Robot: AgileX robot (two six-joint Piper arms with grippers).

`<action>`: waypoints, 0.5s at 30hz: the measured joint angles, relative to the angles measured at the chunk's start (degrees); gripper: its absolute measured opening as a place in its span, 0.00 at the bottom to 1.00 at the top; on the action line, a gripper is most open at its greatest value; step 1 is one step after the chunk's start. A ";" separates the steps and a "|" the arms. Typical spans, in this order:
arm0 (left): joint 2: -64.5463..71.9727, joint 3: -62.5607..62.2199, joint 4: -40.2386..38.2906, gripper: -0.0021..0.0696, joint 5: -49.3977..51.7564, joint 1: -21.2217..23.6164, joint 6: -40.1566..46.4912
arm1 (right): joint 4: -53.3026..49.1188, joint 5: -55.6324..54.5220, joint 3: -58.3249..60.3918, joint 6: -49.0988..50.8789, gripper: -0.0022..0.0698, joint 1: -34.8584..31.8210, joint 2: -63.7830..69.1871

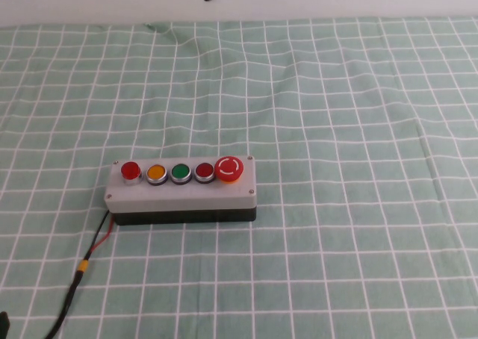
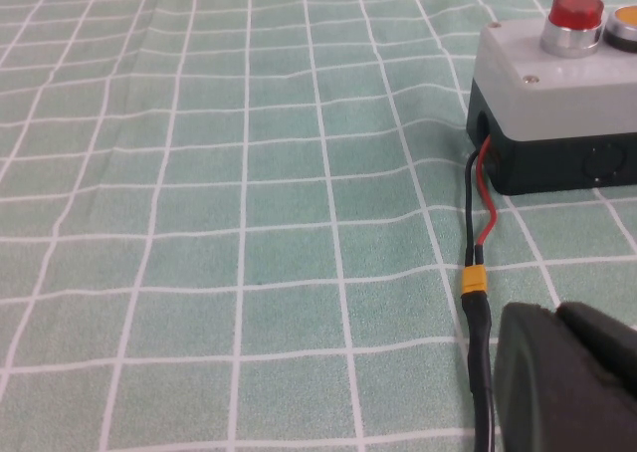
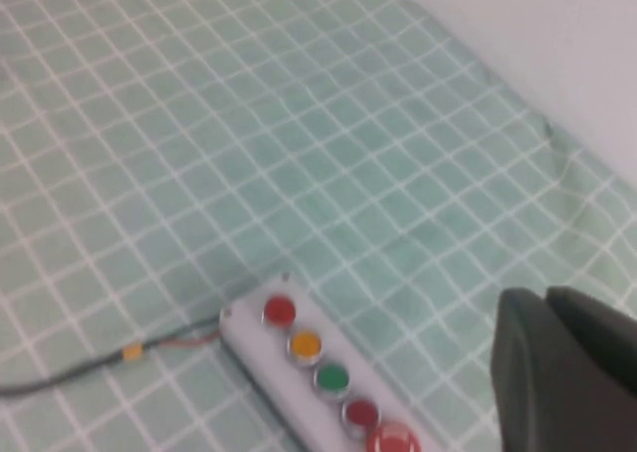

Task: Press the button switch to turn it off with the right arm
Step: 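Press the lit red button on the button box to turn it off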

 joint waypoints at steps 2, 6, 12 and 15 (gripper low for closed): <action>0.00 0.00 0.00 0.02 0.00 0.00 0.00 | 0.00 -0.84 5.74 0.00 0.01 0.00 -4.04; 0.00 0.00 0.00 0.02 0.00 0.00 0.00 | 0.91 -4.92 22.37 0.70 0.01 0.00 -14.79; 0.00 0.00 0.00 0.02 0.00 0.00 0.00 | 2.56 -12.32 45.79 1.79 0.01 0.00 -34.26; 0.00 0.00 0.00 0.02 0.00 0.00 0.00 | 2.56 -13.53 54.02 1.89 0.01 0.00 -42.38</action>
